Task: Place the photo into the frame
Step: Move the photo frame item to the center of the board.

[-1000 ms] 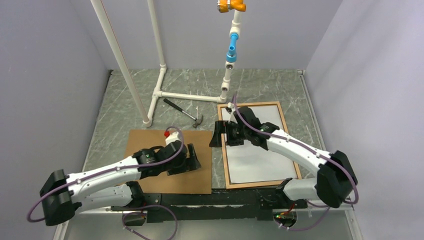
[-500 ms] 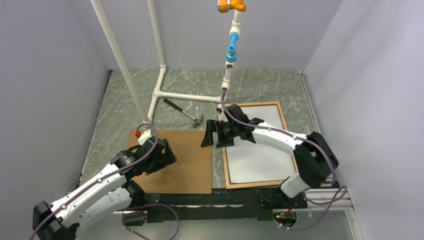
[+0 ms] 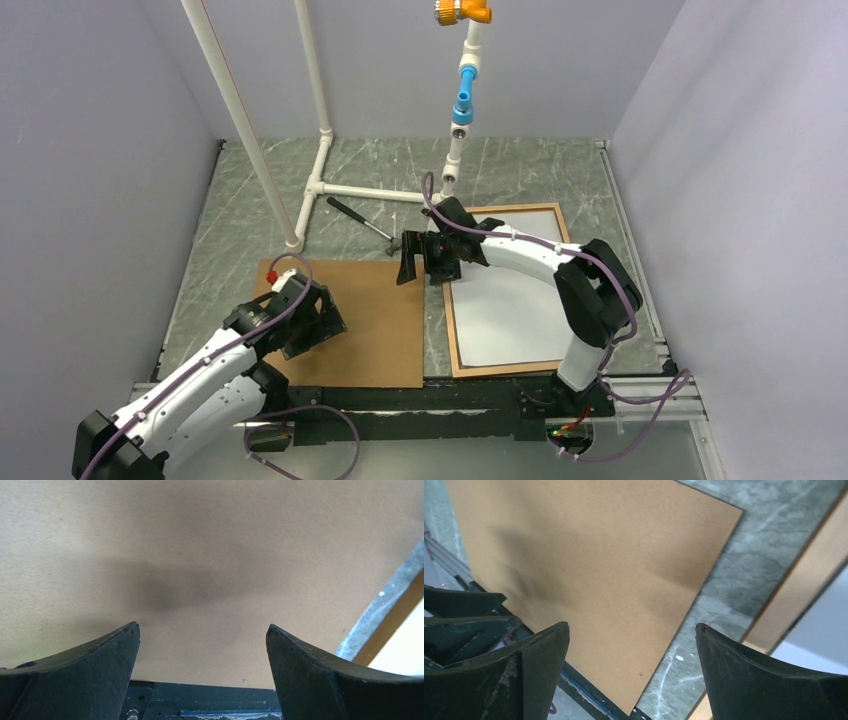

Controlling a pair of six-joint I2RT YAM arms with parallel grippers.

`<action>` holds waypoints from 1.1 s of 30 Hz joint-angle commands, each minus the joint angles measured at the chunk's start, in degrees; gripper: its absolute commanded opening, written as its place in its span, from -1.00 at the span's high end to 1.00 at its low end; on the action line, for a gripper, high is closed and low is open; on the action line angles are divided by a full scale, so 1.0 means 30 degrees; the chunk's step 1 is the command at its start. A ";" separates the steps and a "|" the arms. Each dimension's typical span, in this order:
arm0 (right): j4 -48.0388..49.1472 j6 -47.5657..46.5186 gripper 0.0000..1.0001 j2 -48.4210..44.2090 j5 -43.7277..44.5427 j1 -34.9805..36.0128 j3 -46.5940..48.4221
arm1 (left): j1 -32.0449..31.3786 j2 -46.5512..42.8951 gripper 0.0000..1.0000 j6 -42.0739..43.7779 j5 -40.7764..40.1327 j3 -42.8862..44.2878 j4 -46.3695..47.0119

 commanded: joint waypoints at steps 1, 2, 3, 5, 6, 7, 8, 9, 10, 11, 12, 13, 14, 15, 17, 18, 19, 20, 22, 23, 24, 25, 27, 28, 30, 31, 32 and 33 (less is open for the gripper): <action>-0.1538 0.0449 -0.97 -0.0678 0.1533 0.0053 0.0168 | 0.1577 0.0694 -0.99 0.0944 -0.0274 0.0256 -0.1001; -0.1563 0.0598 -0.97 -0.0699 0.1569 0.0105 0.0024 | 0.1899 0.0943 -0.99 0.1088 -0.0499 0.0386 -0.1083; -0.1502 0.0734 -0.97 -0.0717 0.1592 0.0192 -0.0240 | 0.2280 0.1297 -0.99 0.1337 -0.0554 0.0519 -0.0954; -0.1609 0.1030 -0.97 -0.0666 0.1764 0.0381 -0.0540 | 0.3350 0.2020 -0.99 0.1922 -0.0754 0.1011 -0.0801; -0.1528 0.1180 -0.98 -0.0698 0.1781 0.0501 -0.0745 | 0.3900 0.2365 -0.99 0.2317 -0.0980 0.1264 -0.0780; -0.1423 0.1389 -0.97 -0.0717 0.1787 0.0604 -0.0998 | 0.4482 0.2745 -0.99 0.2787 -0.1188 0.1530 -0.0704; -0.1219 0.1627 -0.98 -0.0792 0.1762 0.0683 -0.1246 | 0.5093 0.3089 -0.99 0.3293 -0.1269 0.1805 -0.0585; -0.0959 0.1880 -0.98 -0.0893 0.1700 0.0790 -0.1544 | 0.5884 0.3377 -0.99 0.3781 -0.1250 0.2012 -0.0409; -0.0692 0.2143 -0.98 -0.0972 0.1601 0.0864 -0.1819 | 0.6832 0.3596 -0.99 0.4373 -0.1115 0.2176 -0.0174; -0.0414 0.2388 -0.98 -0.1066 0.1515 0.0954 -0.2092 | 0.7720 0.3701 -0.99 0.5167 -0.0945 0.2329 0.0133; -0.0159 0.2627 -0.98 -0.1125 0.1446 0.1038 -0.2323 | 0.8695 0.3736 -0.99 0.5601 -0.0869 0.2513 0.0282; 0.0052 0.2797 -0.98 -0.1143 0.1397 0.1115 -0.2517 | 0.9586 0.3703 -0.99 0.6017 -0.0826 0.2664 0.0399; 0.0159 0.2949 -0.98 -0.1127 0.1391 0.1201 -0.2655 | 1.0580 0.3641 -0.99 0.6392 -0.0740 0.2774 0.0680; 0.0297 0.3086 -0.98 -0.1078 0.1343 0.1274 -0.2793 | 1.1436 0.3541 -0.99 0.6706 -0.0616 0.2836 0.0899; 0.0576 0.3338 -0.98 -0.0981 0.1218 0.1417 -0.3038 | 1.3425 0.3445 -0.99 0.7326 -0.0423 0.2914 0.1436; 0.0697 0.3427 -0.98 -0.0946 0.1174 0.1477 -0.3134 | 1.4249 0.3502 -0.99 0.7540 -0.0360 0.2952 0.1649; 0.0744 0.3514 -0.98 -0.0916 0.1191 0.1528 -0.3201 | 1.4979 0.3641 -0.99 0.7732 -0.0367 0.2953 0.1812; 0.0744 0.3577 -0.99 -0.0887 0.1247 0.1586 -0.3284 | 1.5961 0.3846 -0.99 0.7826 -0.0368 0.2968 0.1905; 0.0789 0.3672 -0.99 -0.0890 0.1314 0.1617 -0.3434 | 1.7335 0.4418 -0.99 0.8023 -0.0688 0.2932 0.2146; 0.0830 0.3733 -0.99 -0.0898 0.1362 0.1652 -0.3517 | 1.7983 0.4748 -0.99 0.8122 -0.0851 0.2863 0.2361; 0.0894 0.3788 -0.99 -0.0911 0.1387 0.1638 -0.3604 | 1.8547 0.5242 -0.99 0.8189 -0.0934 0.2838 0.2494; 0.0931 0.3846 -0.99 -0.0926 0.1426 0.1673 -0.3666 | 1.9050 0.5617 -0.99 0.8201 -0.1135 0.2836 0.2576; 0.1174 0.3992 -0.99 -0.0853 0.1415 0.1677 -0.3824 | 1.9844 0.6114 -0.99 0.8277 -0.1014 0.2709 0.2961; 0.1277 0.4058 -0.99 -0.0751 0.1371 0.1707 -0.3862 | 2.0234 0.6242 -0.99 0.8231 -0.0826 0.2458 0.3319; 0.1399 0.4169 -0.99 -0.0535 0.1225 0.1703 -0.3868 | 2.0964 0.6359 -0.99 0.7854 -0.0667 0.1901 0.4131; 0.1507 0.4278 -0.99 -0.0473 0.1139 0.1758 -0.3882 | 2.1117 0.6430 -0.99 0.7687 -0.0903 0.1654 0.4550; 0.1667 0.4365 -0.99 -0.0403 0.1091 0.1801 -0.3943 | 2.1228 0.6574 -0.99 0.7659 -0.1167 0.1498 0.5015; 0.1808 0.4475 -0.99 -0.0361 0.0997 0.1854 -0.3994 | 2.1267 0.6809 -0.99 0.7666 -0.1453 0.1479 0.5173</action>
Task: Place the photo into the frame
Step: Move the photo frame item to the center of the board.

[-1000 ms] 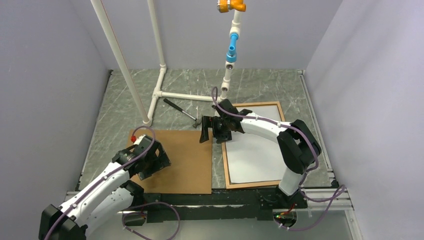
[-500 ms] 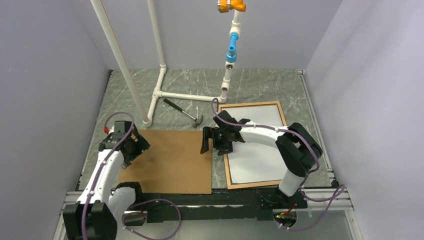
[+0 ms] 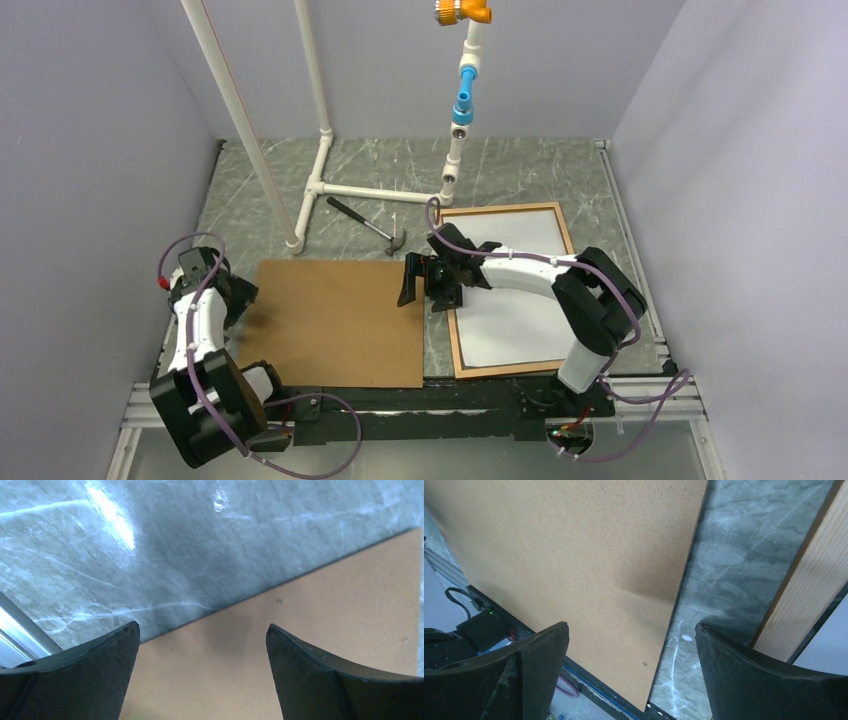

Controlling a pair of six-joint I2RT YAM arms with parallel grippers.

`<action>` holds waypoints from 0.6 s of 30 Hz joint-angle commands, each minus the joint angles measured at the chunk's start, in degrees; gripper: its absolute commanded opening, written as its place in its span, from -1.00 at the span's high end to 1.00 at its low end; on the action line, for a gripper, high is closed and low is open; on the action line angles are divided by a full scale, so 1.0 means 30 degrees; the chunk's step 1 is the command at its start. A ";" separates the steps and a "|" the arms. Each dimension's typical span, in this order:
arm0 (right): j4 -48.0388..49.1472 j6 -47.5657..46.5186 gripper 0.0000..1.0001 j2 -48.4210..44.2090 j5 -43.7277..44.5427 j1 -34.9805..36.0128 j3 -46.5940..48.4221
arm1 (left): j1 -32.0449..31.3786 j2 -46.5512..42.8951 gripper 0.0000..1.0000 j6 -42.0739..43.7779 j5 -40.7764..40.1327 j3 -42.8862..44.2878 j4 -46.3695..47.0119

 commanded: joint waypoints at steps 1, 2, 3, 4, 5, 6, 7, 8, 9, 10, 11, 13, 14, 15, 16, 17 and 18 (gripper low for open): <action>0.0591 0.0631 -0.99 0.0468 -0.0104 0.0335 -0.0591 | 0.0504 0.0599 -0.99 -0.0001 -0.1094 -0.0414 0.1900; 0.0727 0.0741 -0.99 0.0503 -0.0167 0.0406 -0.0649 | 0.0505 0.0857 -0.99 0.0122 -0.1358 -0.0421 0.2138; 0.0938 0.0828 -0.99 0.0559 -0.0263 0.0448 -0.0708 | 0.0524 0.1139 -0.99 0.0211 -0.1325 -0.0448 0.2405; 0.1181 0.0953 -0.99 0.0624 -0.0403 0.0471 -0.0781 | 0.0533 0.1441 -0.99 0.0358 -0.0852 -0.0484 0.2779; 0.1442 0.1060 -0.99 0.0717 -0.0563 0.0507 -0.0834 | 0.0535 0.1849 -0.99 0.0486 0.0073 -0.0478 0.3108; 0.1758 0.1232 -0.99 0.0820 -0.0803 0.0544 -0.0870 | 0.0520 0.2259 -0.99 0.0648 0.0726 -0.0491 0.3409; 0.1953 0.1315 -0.99 0.0913 -0.0998 0.0586 -0.0831 | 0.0526 0.2738 -0.99 0.0833 0.1433 -0.0468 0.3626; 0.2132 0.1424 -0.99 0.1013 -0.1183 0.0639 -0.0766 | 0.0509 0.3150 -0.99 0.1076 0.2148 -0.0439 0.3840; 0.2253 0.1474 -0.99 0.1047 -0.1298 0.0715 -0.0697 | 0.0506 0.3560 -0.99 0.1217 0.2820 -0.0435 0.3984; 0.2400 0.1521 -0.99 0.1085 -0.1459 0.0799 -0.0648 | 0.0462 0.3912 -0.99 0.1326 0.3413 -0.0482 0.4130; 0.2759 0.1578 -0.99 0.1111 -0.1797 0.0830 -0.0656 | 0.0408 0.4168 -0.99 0.1464 0.4248 -0.0558 0.4390; 0.3252 0.1853 -0.99 0.1185 -0.2330 0.0845 -0.0641 | 0.0021 0.4800 -0.99 0.1542 0.5770 -0.0674 0.4729; 0.3469 0.1993 -0.99 0.1164 -0.2439 0.0854 -0.0641 | -0.0273 0.5143 -0.99 0.1575 0.6389 -0.0666 0.4765; 0.3683 0.2131 -0.99 0.1117 -0.2561 0.0837 -0.0677 | -0.0661 0.5443 -0.99 0.1480 0.6701 -0.0709 0.4693; 0.3904 0.2269 -0.99 0.1053 -0.2671 0.0871 -0.0719 | -0.0992 0.5649 -0.99 0.1421 0.6908 -0.0839 0.4798; 0.4009 0.2356 -0.99 0.0983 -0.2744 0.0857 -0.0724 | -0.1304 0.5762 -0.98 0.1366 0.7080 -0.1009 0.4946; 0.4091 0.2400 -0.99 0.0860 -0.2738 0.0867 -0.0721 | -0.1574 0.5813 -0.98 0.1195 0.7267 -0.1235 0.5191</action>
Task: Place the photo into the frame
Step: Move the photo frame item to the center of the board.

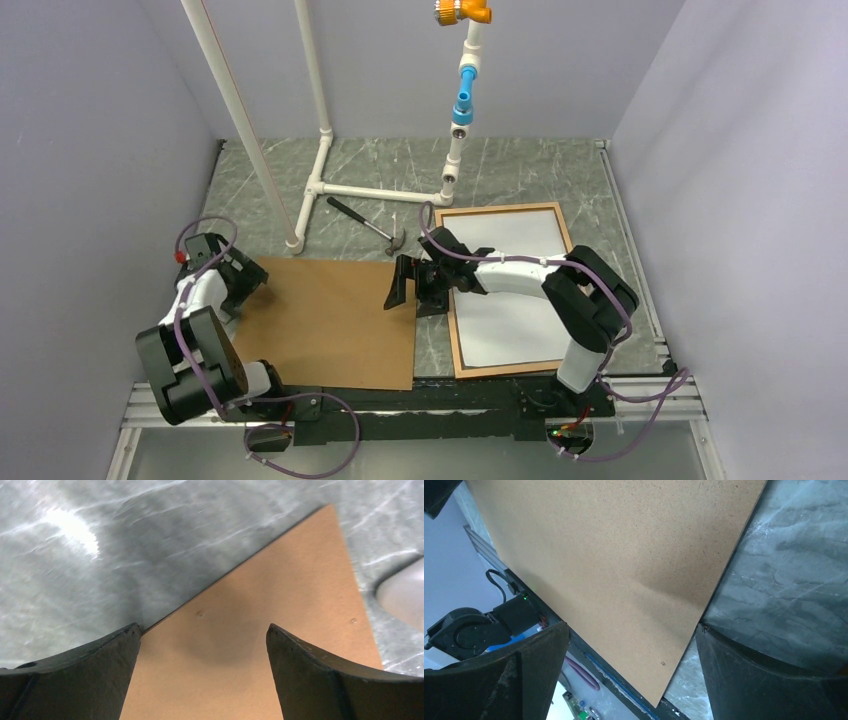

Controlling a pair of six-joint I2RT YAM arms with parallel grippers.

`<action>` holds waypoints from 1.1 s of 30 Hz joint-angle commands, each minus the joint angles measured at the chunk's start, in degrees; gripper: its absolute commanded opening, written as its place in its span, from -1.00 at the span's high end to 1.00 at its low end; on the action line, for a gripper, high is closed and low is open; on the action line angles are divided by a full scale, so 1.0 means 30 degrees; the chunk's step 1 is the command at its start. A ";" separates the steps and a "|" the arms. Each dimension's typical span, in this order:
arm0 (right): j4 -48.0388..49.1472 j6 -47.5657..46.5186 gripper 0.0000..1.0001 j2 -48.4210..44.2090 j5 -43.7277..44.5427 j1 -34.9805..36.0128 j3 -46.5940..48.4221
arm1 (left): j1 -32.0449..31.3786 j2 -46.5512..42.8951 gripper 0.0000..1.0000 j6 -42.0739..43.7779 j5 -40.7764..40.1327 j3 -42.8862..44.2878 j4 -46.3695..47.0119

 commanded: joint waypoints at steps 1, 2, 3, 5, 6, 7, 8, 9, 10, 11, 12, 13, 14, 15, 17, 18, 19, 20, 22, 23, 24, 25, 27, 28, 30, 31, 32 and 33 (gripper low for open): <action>0.1126 0.0708 -0.99 -0.0041 -0.0701 0.0168 -0.0331 | -0.1353 0.1539 -0.98 -0.0623 0.4577 -0.1880 0.1041; 0.1115 0.0736 -0.99 -0.0249 -0.0711 0.0160 -0.0328 | -0.1568 0.1504 -0.96 -0.0713 0.4782 -0.2071 0.1104; 0.1036 0.0751 -0.99 -0.0447 -0.0738 0.0152 -0.0288 | -0.1767 0.1408 -0.97 -0.0776 0.5017 -0.2260 0.1159; 0.0625 0.0608 -0.99 -0.0921 -0.0966 0.0130 0.0019 | -0.2155 0.0858 -0.99 -0.0831 0.4822 -0.2457 0.0818; 0.0147 0.0515 -0.99 -0.1275 -0.0928 0.0130 0.0247 | -0.2221 0.0488 -0.99 -0.0791 0.4692 -0.2550 0.0545; -0.0169 0.0398 -0.99 -0.1689 -0.0838 0.0137 0.0407 | -0.2230 0.0006 -0.99 -0.0888 0.4559 -0.2609 0.0218; -0.0464 0.0309 -0.99 -0.2085 -0.0747 0.0127 0.0559 | -0.2238 -0.0537 -0.99 -0.0974 0.4615 -0.2748 0.0074; -0.0838 0.0243 -0.99 -0.2501 -0.0600 0.0129 0.0742 | -0.2364 -0.1169 -0.99 -0.1101 0.4772 -0.2919 0.0067; -0.1174 0.0169 -0.99 -0.2853 -0.0402 0.0122 0.0923 | -0.2533 -0.1761 -0.99 -0.1271 0.4946 -0.3054 -0.0010; -0.1422 0.0130 -0.99 -0.3234 -0.0319 0.0113 0.1074 | -0.2759 -0.2238 -0.99 -0.1413 0.5019 -0.3108 -0.0178; -0.1639 0.0107 -0.99 -0.3688 -0.0195 0.0098 0.1151 | -0.3195 -0.2667 -0.99 -0.1567 0.5046 -0.3112 -0.0378; -0.1828 0.0097 -0.99 -0.3964 -0.0117 0.0034 0.1164 | -0.3523 -0.3139 -0.99 -0.1688 0.5097 -0.3093 -0.0550; -0.1972 0.0070 -0.99 -0.4303 -0.0053 -0.0021 0.1074 | -0.3835 -0.3457 -0.99 -0.1846 0.5133 -0.3134 -0.0761; -0.2129 0.0045 -0.99 -0.4591 0.0051 -0.0061 0.0964 | -0.4171 -0.3797 -0.99 -0.2009 0.5243 -0.3217 -0.0840; -0.2475 0.0031 -0.99 -0.5260 0.0311 -0.0153 0.0627 | -0.4869 -0.4425 -0.98 -0.2490 0.5510 -0.3392 -0.0965; -0.2676 0.0000 -0.99 -0.5629 0.0415 -0.0206 0.0414 | -0.5311 -0.4768 -0.97 -0.2719 0.5576 -0.3483 -0.1015; -0.2865 0.0018 -0.99 -0.6009 0.0552 -0.0311 0.0142 | -0.5736 -0.5089 -0.97 -0.2997 0.5548 -0.3579 -0.1076; -0.3028 0.0010 -0.99 -0.6430 0.0694 -0.0467 -0.0126 | -0.6262 -0.5448 -0.97 -0.3317 0.5588 -0.3745 -0.1032; -0.3322 -0.0136 -0.99 -0.7337 0.0732 -0.0859 -0.0875 | -0.7259 -0.6055 -0.95 -0.3869 0.5536 -0.3865 -0.0964; -0.3554 -0.0259 -0.99 -0.7951 0.0731 -0.1129 -0.1202 | -0.7991 -0.6297 -0.95 -0.4133 0.5418 -0.3855 -0.1018; -0.3861 -0.0439 -0.99 -0.8408 0.0727 -0.1408 -0.1521 | -0.8386 -0.6545 -0.94 -0.4448 0.5363 -0.3852 -0.1006; -0.4237 -0.0685 -0.99 -0.8909 0.0767 -0.1787 -0.1799 | -0.9284 -0.6684 -0.94 -0.4656 0.5305 -0.3834 -0.1009; -0.5039 -0.1239 -0.99 -0.9823 0.0962 -0.2529 -0.2340 | -1.0636 -0.6938 -0.94 -0.5256 0.4862 -0.3760 -0.1058; -0.5493 -0.1591 -0.99 -1.0206 0.1221 -0.2865 -0.2531 | -1.1122 -0.6994 -0.94 -0.5398 0.4638 -0.3683 -0.1191; -0.7004 -0.2430 -0.99 -1.0699 0.2177 -0.3477 -0.2722 | -1.1682 -0.7036 -0.95 -0.5579 0.4231 -0.3669 -0.1474; -0.7709 -0.2857 -0.99 -1.0799 0.2849 -0.3698 -0.2729 | -1.1853 -0.7105 -0.96 -0.5632 0.3871 -0.3694 -0.1675; -0.8336 -0.3276 -0.99 -1.0870 0.3652 -0.3930 -0.2767 | -1.1930 -0.7165 -0.97 -0.5676 0.3460 -0.3752 -0.1909; -0.8703 -0.3761 -0.99 -1.0967 0.4110 -0.4299 -0.2925 | -1.1965 -0.7234 -0.97 -0.5622 0.3079 -0.3803 -0.2122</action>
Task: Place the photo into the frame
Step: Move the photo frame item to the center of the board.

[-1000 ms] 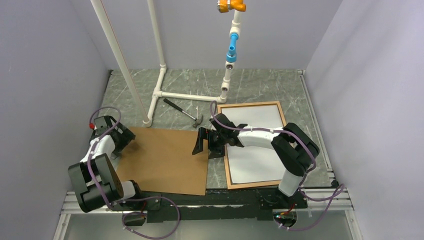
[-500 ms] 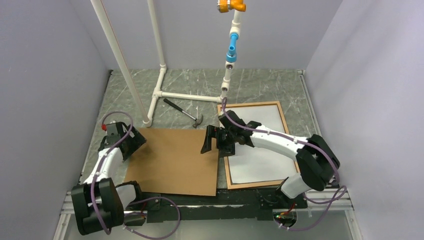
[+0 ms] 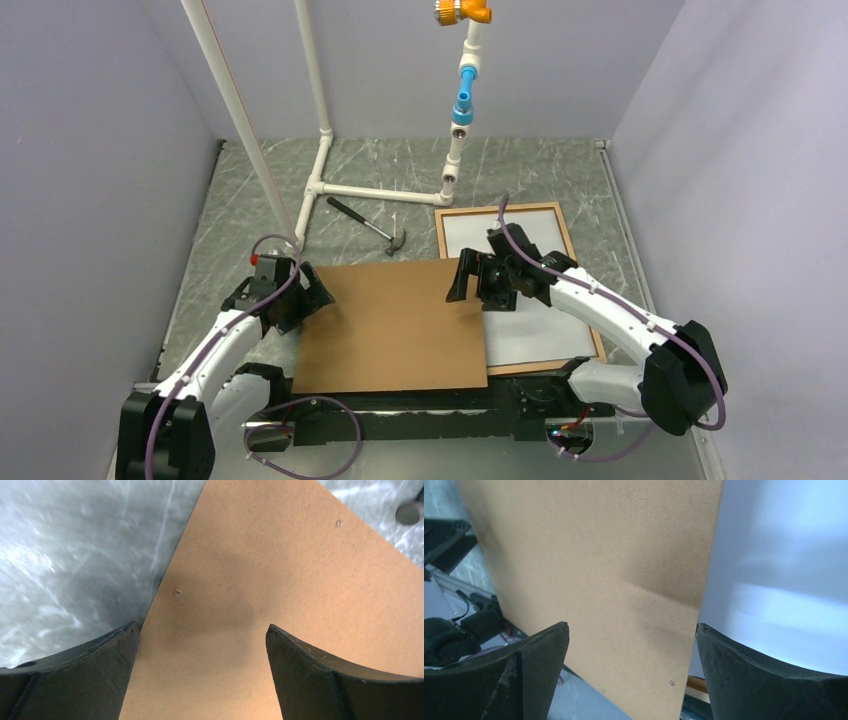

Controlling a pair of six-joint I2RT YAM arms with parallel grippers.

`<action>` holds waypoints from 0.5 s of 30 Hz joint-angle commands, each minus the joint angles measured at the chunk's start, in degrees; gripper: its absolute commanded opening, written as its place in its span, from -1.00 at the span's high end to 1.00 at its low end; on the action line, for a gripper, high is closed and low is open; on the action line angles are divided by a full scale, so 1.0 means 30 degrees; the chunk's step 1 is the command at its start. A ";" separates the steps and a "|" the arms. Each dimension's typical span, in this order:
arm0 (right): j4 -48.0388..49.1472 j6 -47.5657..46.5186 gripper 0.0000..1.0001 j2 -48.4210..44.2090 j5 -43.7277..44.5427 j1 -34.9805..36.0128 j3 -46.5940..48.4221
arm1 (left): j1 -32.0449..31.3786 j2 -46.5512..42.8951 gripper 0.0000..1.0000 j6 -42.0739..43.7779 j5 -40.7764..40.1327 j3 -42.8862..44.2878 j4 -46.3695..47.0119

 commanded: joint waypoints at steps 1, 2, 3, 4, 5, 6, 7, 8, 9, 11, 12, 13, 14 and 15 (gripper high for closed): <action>-0.0408 -0.1703 -0.99 -0.0783 0.0919 -0.0920 -0.0145 | -0.0728 -0.0376 -0.98 -0.1874 0.1291 -0.0170 -0.2168; -0.0484 -0.1958 -0.99 -0.0819 0.0928 -0.1321 -0.0409 | -0.0728 -0.0370 -0.99 -0.1825 0.0797 -0.0169 -0.2532; -0.0395 -0.2239 -0.99 -0.0867 0.0779 -0.1733 -0.0818 | -0.0728 -0.0380 -0.99 -0.1720 0.0387 -0.0166 -0.2797; -0.0270 -0.2487 -0.99 -0.0902 0.0580 -0.2140 -0.1087 | -0.0728 -0.0403 -0.99 -0.1617 0.0029 -0.0176 -0.3058; -0.0130 -0.2745 -0.99 -0.0940 0.0296 -0.2561 -0.1351 | -0.0728 -0.0410 -0.99 -0.1614 -0.0320 -0.0240 -0.3284; 0.0004 -0.3008 -0.99 -0.0926 -0.0026 -0.2969 -0.1564 | -0.0728 -0.0436 -0.99 -0.1544 -0.0492 -0.0328 -0.3422; 0.0065 -0.3209 -0.98 -0.0819 -0.0296 -0.3368 -0.1689 | -0.0728 -0.0465 -0.99 -0.1491 -0.0550 -0.0509 -0.3393; 0.0161 -0.3436 -0.98 -0.0728 -0.0598 -0.3707 -0.1785 | -0.0728 -0.0537 -0.99 -0.1481 -0.0436 -0.0655 -0.3286; 0.0282 -0.3625 -0.97 -0.0588 -0.0903 -0.4002 -0.1860 | -0.0728 -0.0570 -0.99 -0.1447 -0.0232 -0.0856 -0.3056; 0.0655 -0.3927 -0.96 -0.0231 -0.1574 -0.4486 -0.2035 | -0.0728 -0.0618 -0.99 -0.1449 0.0289 -0.1268 -0.2507; 0.1014 -0.4023 -0.95 -0.0036 -0.1966 -0.4678 -0.2176 | -0.0728 -0.0605 -0.99 -0.1446 0.0617 -0.1508 -0.2080; 0.1440 -0.4054 -0.95 0.0161 -0.2520 -0.4885 -0.2366 | -0.0728 -0.0592 -0.99 -0.1482 0.1002 -0.1743 -0.1672; 0.1915 -0.4083 -0.93 0.0380 -0.3157 -0.5046 -0.2555 | -0.0728 -0.0551 -0.99 -0.1505 0.1307 -0.1966 -0.1298; 0.2727 -0.4069 -0.90 0.0619 -0.4100 -0.5242 -0.2813 | -0.0728 -0.0457 -0.99 -0.1545 0.1546 -0.2119 -0.1017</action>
